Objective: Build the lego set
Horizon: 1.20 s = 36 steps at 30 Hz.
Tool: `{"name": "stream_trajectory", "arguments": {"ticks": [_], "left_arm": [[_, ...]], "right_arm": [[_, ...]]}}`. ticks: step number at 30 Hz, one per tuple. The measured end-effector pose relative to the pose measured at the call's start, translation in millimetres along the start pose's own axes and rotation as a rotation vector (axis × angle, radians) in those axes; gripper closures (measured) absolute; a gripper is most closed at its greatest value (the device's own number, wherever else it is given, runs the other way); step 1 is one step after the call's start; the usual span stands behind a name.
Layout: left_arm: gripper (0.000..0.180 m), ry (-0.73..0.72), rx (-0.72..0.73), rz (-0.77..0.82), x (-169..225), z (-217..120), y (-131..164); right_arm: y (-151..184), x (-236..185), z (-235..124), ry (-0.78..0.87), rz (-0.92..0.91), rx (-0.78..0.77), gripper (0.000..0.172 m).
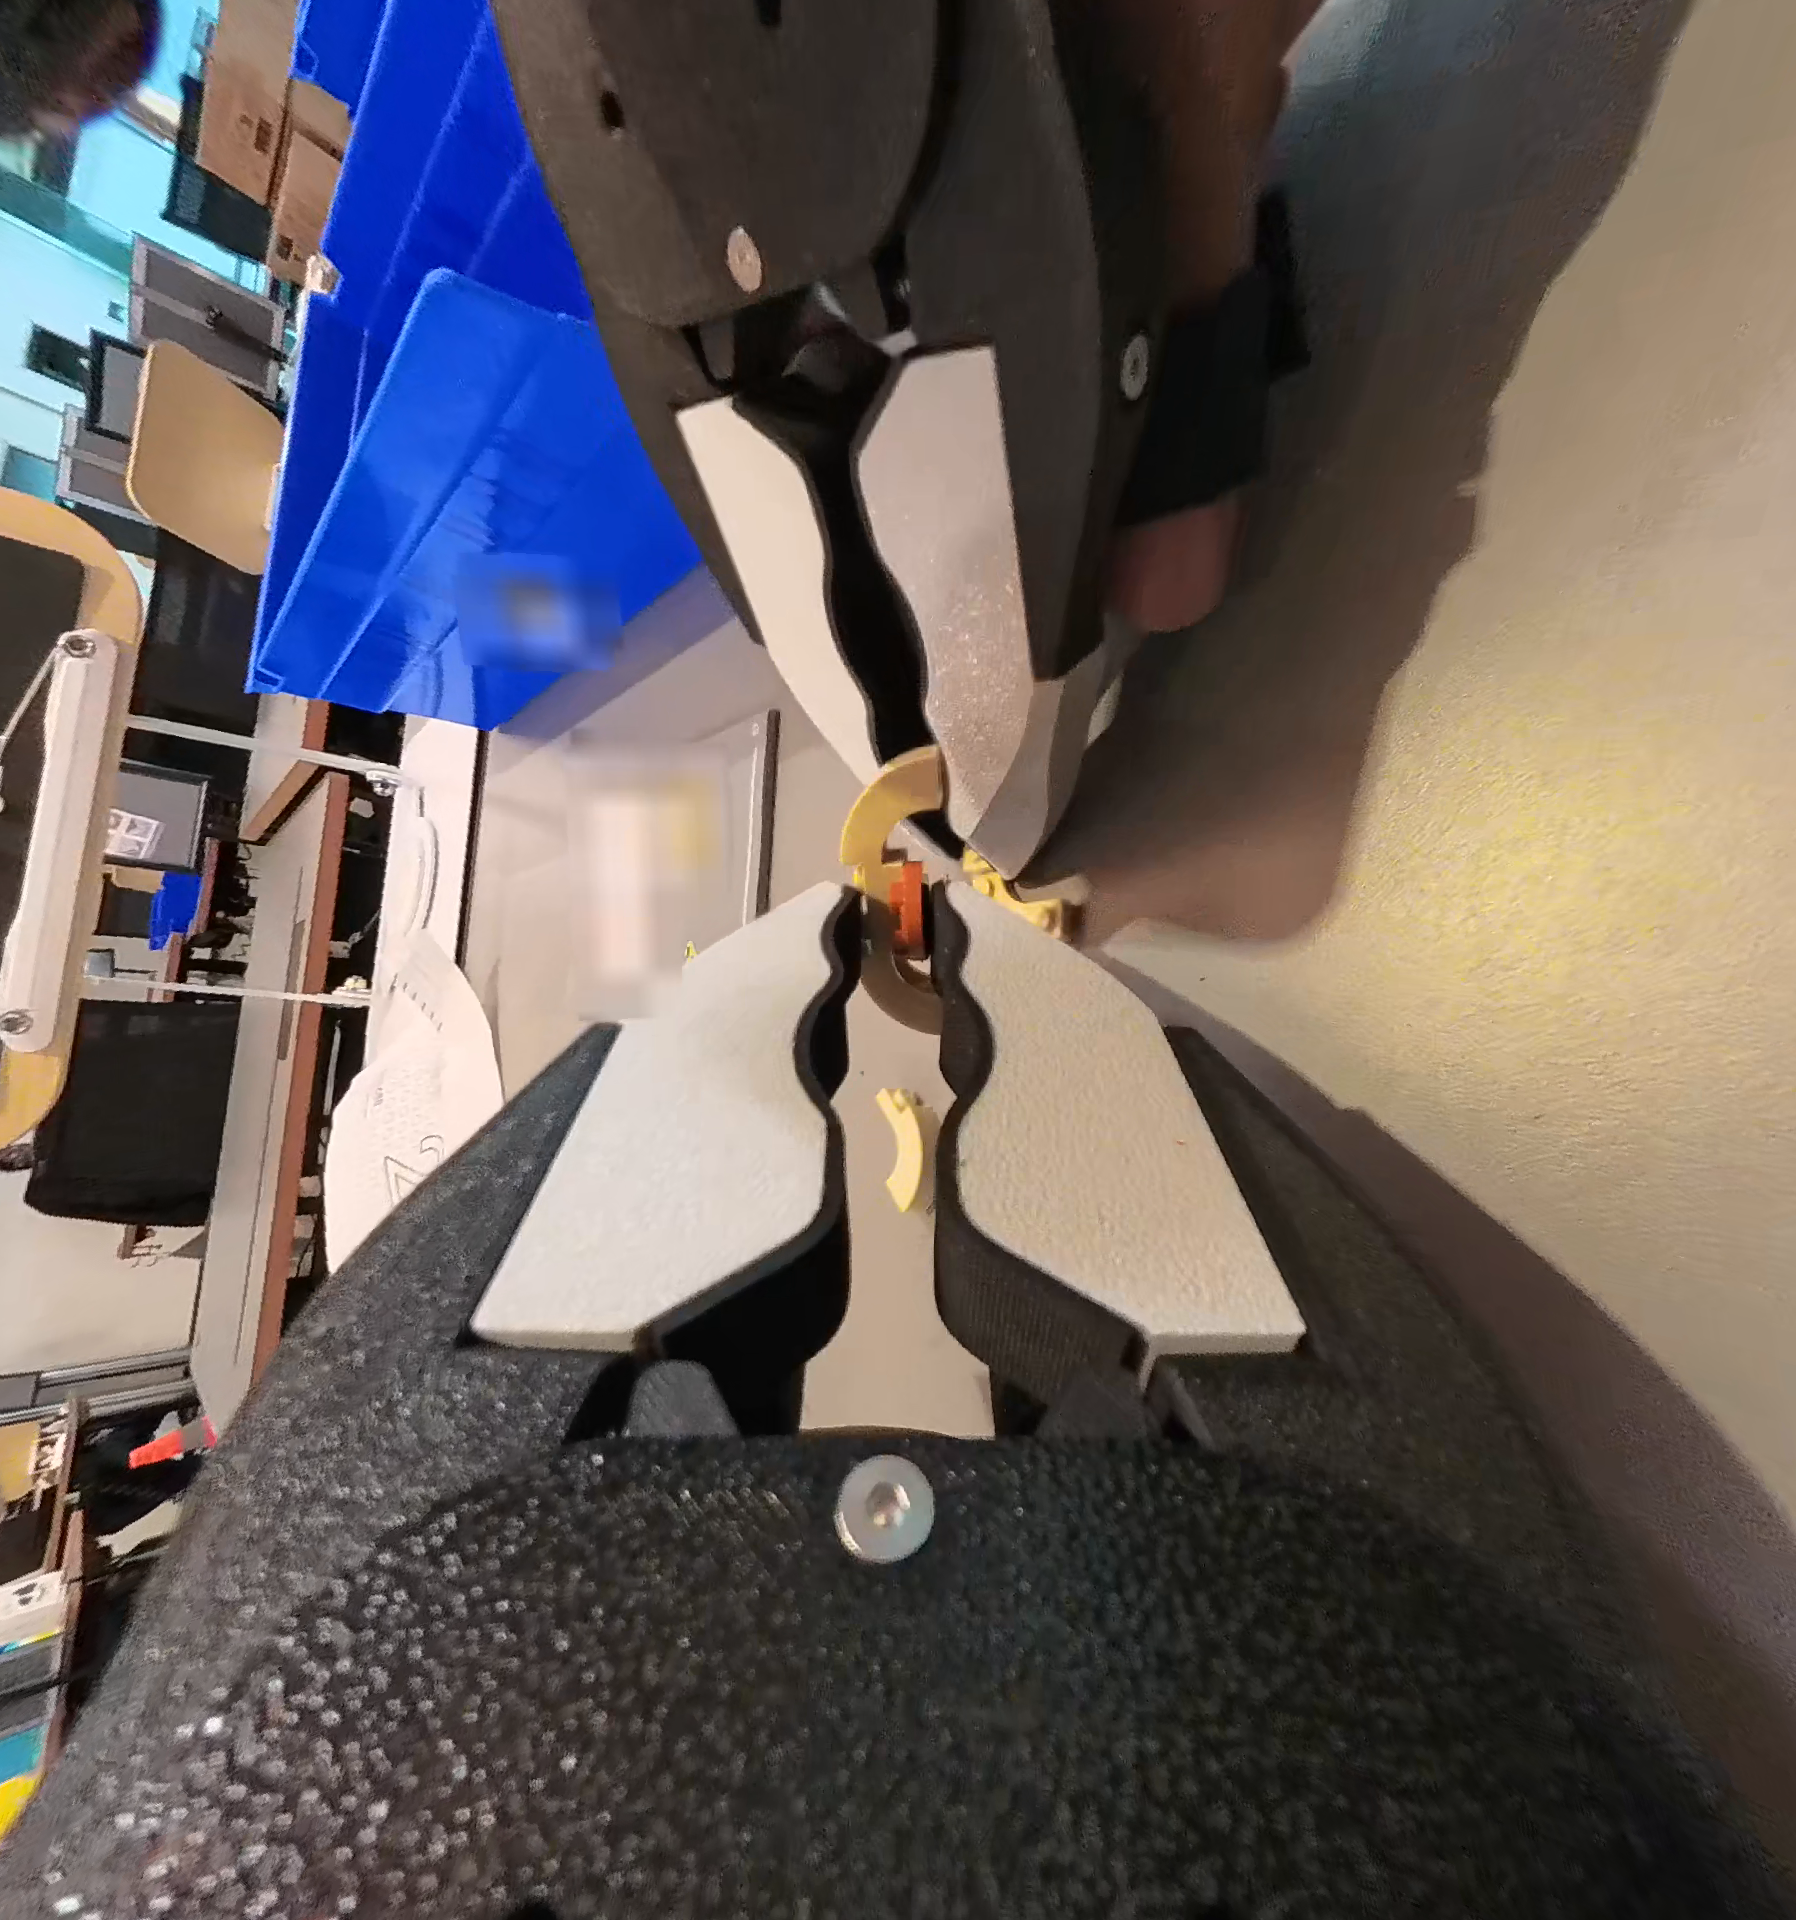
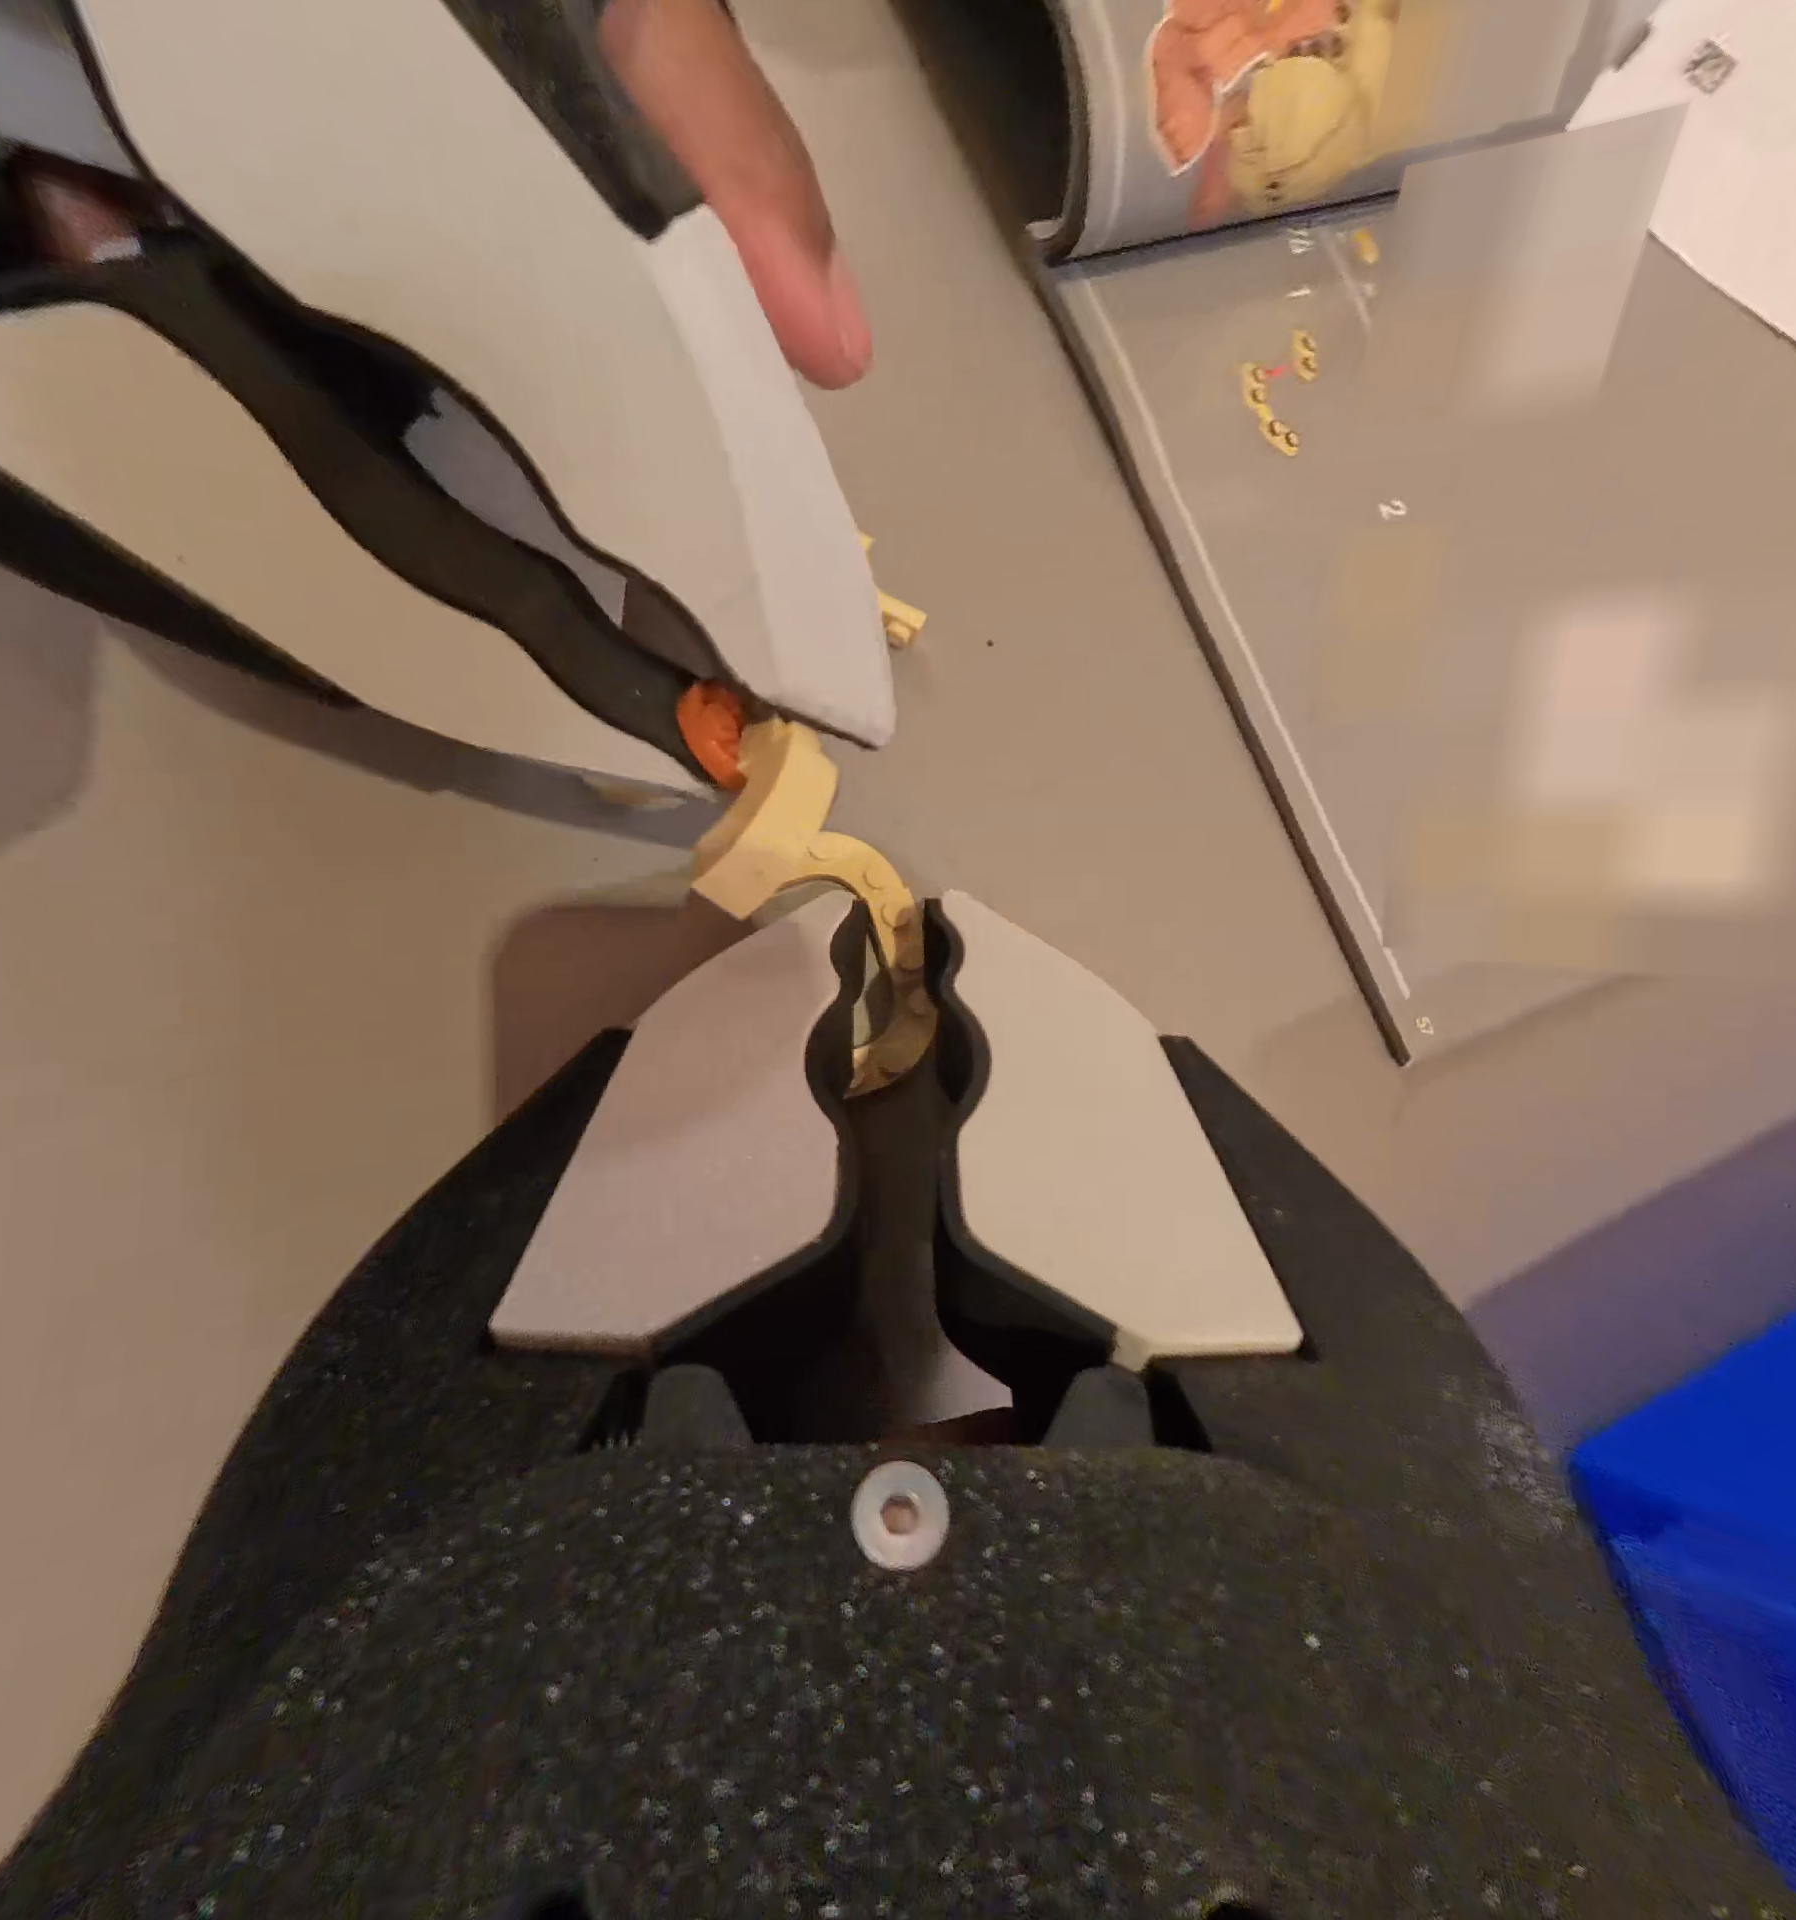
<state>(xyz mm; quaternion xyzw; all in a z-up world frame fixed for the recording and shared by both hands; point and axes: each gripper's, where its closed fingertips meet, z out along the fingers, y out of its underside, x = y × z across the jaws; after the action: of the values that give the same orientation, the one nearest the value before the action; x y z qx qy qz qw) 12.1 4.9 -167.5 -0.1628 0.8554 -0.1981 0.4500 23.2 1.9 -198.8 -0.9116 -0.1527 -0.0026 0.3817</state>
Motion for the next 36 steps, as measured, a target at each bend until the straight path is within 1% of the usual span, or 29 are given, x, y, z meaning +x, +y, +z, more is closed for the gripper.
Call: {"name": "stream_trajectory", "arguments": {"ticks": [2,7,18,22,26,29,31,33,36], "left_arm": [[0.168,-0.005,-0.011,-0.005,-1,1,2],[0.168,-0.014,-0.023,-0.03,-1,4,5],[0.169,-0.069,-0.117,-0.064,-6,16,5],[0.168,-0.107,-0.172,0.014,-4,18,2],[0.168,-0.139,-0.219,0.08,-3,21,3],[0.168,-0.175,-0.244,0.129,-5,20,0],[0.168,-0.177,-0.255,0.185,-3,21,-3],[0.168,-0.182,-0.245,0.224,1,22,-6],[0.168,-0.188,-0.223,0.234,2,23,-11]], "right_arm": [[-1,5,-2,0.035,0.009,0.015,0.16],[0,13,-7,0.038,0.052,0.046,0.155],[7,18,-23,0.061,0.029,0.1,0.154],[9,16,-32,0.004,0.052,0.133,0.154],[-2,8,-42,-0.149,0.165,0.227,0.152],[-9,-3,-44,-0.234,0.182,0.26,0.148],[-10,-5,-42,-0.235,0.171,0.254,0.148],[-8,-5,-40,-0.218,0.163,0.239,0.153],[-4,-5,-37,-0.207,0.164,0.207,0.16]]}}
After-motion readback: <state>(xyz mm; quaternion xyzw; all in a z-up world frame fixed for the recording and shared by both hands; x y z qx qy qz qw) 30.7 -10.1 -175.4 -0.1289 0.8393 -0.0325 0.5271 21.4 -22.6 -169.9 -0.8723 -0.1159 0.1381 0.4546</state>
